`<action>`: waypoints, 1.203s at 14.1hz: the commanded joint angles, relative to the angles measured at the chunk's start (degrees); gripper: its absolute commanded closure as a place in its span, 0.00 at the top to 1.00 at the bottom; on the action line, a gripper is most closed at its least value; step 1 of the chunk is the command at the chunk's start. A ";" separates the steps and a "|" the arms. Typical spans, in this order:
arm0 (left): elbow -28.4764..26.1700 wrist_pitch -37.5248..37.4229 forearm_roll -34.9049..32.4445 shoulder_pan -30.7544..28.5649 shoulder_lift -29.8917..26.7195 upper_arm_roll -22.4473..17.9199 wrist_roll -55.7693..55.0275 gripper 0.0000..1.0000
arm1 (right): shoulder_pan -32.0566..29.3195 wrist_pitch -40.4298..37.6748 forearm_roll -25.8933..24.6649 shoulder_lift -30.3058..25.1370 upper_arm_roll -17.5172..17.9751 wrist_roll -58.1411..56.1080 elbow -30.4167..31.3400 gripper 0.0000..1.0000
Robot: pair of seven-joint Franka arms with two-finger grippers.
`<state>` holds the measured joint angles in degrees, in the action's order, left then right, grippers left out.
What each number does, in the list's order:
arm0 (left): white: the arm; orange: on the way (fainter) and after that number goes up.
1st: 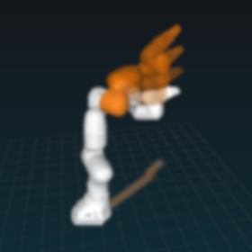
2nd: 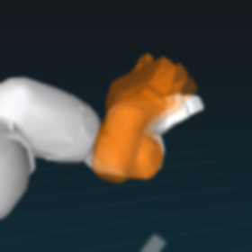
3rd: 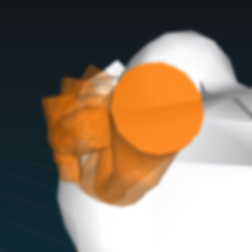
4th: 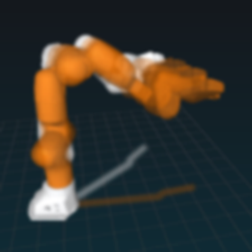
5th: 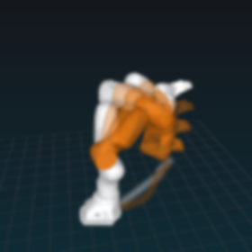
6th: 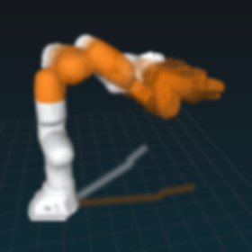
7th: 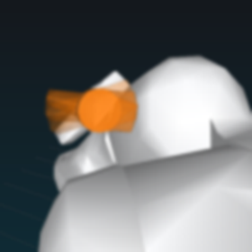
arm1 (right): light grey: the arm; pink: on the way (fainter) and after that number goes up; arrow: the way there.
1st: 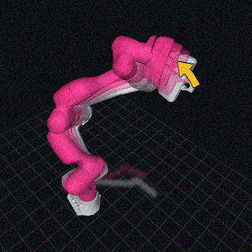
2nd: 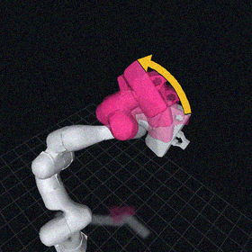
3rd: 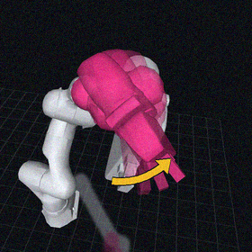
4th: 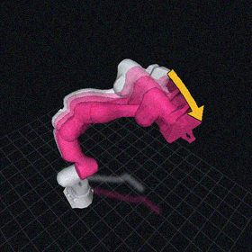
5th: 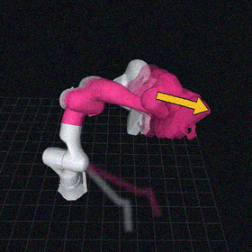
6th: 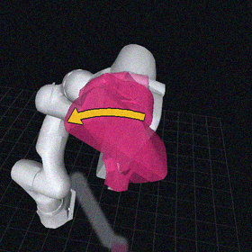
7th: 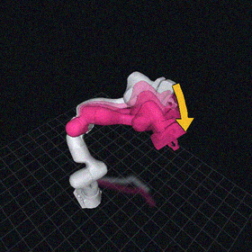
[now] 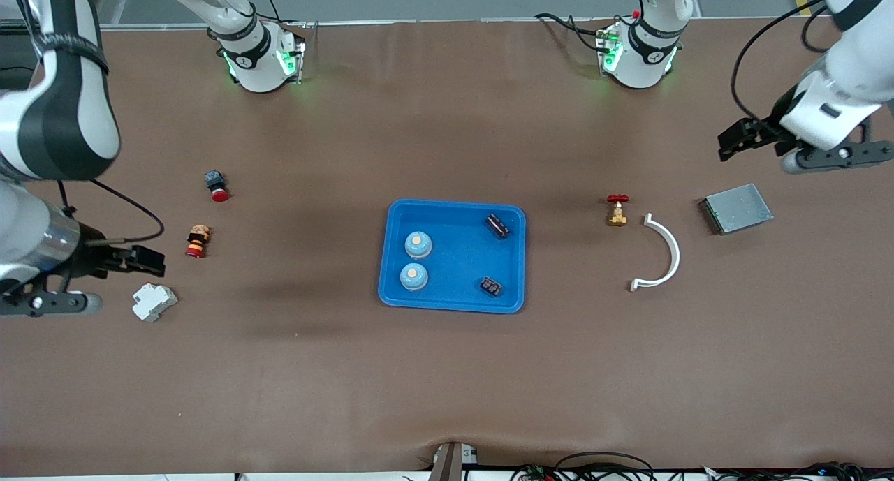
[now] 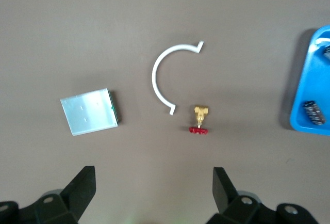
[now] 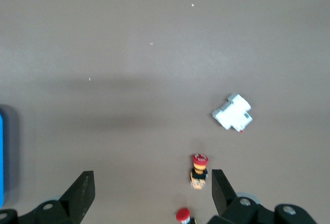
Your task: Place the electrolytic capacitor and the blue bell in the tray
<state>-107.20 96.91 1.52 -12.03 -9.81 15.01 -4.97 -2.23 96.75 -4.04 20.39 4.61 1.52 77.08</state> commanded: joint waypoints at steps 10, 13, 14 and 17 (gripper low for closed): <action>8.49 -2.52 0.85 -0.01 3.31 0.63 2.51 1.00 | -1.64 -4.29 0.79 -14.93 -0.39 -0.20 8.86 1.00; 9.02 -2.52 0.85 0.25 3.22 0.72 2.07 1.00 | -2.25 -3.85 4.55 -16.17 -0.66 -0.20 10.37 1.00; 9.02 -2.52 0.85 0.34 3.30 0.72 2.07 1.00 | -2.17 -4.02 5.44 -16.34 -1.27 -0.20 10.37 1.00; 9.02 -2.52 0.85 0.34 3.92 0.63 2.25 1.00 | -2.52 -4.20 5.80 -16.69 -1.54 -0.11 10.81 1.00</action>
<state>-99.55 95.59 1.53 -11.62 -6.89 15.59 -3.53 -3.59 92.00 0.63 5.77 2.79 1.53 85.44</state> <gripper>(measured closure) 0.000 0.000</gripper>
